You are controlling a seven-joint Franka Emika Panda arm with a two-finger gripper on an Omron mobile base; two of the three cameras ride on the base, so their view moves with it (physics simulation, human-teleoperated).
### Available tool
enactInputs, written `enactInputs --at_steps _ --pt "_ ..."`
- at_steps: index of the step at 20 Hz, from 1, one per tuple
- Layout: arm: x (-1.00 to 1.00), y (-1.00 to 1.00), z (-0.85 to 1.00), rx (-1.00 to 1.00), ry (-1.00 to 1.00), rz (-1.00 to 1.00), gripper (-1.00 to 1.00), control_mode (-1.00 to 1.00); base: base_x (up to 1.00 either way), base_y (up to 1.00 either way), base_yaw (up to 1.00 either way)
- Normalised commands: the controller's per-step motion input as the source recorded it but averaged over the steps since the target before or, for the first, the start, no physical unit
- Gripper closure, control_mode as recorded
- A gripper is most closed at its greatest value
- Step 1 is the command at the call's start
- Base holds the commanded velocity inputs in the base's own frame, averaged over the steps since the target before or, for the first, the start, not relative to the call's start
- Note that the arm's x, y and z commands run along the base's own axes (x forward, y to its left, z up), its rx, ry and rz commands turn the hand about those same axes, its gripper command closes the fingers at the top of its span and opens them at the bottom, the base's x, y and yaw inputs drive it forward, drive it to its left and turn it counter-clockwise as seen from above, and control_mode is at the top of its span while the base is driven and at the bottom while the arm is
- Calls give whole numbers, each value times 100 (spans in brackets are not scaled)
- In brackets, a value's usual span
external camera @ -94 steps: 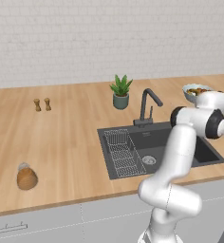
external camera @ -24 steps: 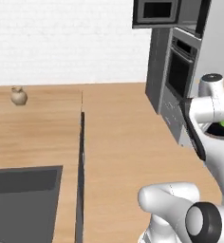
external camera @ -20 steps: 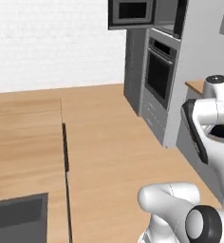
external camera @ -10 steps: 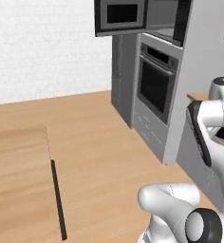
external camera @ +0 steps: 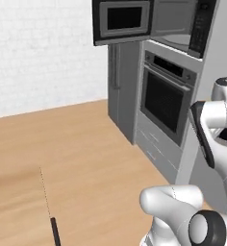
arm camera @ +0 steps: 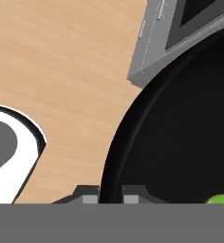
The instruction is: Pick the lemon wedge from the sink and place it in the bowl. Then pick the bowl and place it in the microwave. Then close the microwave door and press the start button.
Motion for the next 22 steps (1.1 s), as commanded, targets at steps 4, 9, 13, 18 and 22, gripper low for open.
enactInputs --at_steps 4,9,13,18,22 --pt "0 0 0 0 0 0 100 100 100 0 -33" --pt "0 0 0 0 0 0 100 100 100 3 -37" --pt "0 0 0 0 0 0 100 100 97 35 -38" --pt "0 0 0 0 0 0 100 100 71 46 -35" --pt "0 0 0 0 0 0 100 100 47 16 -37"
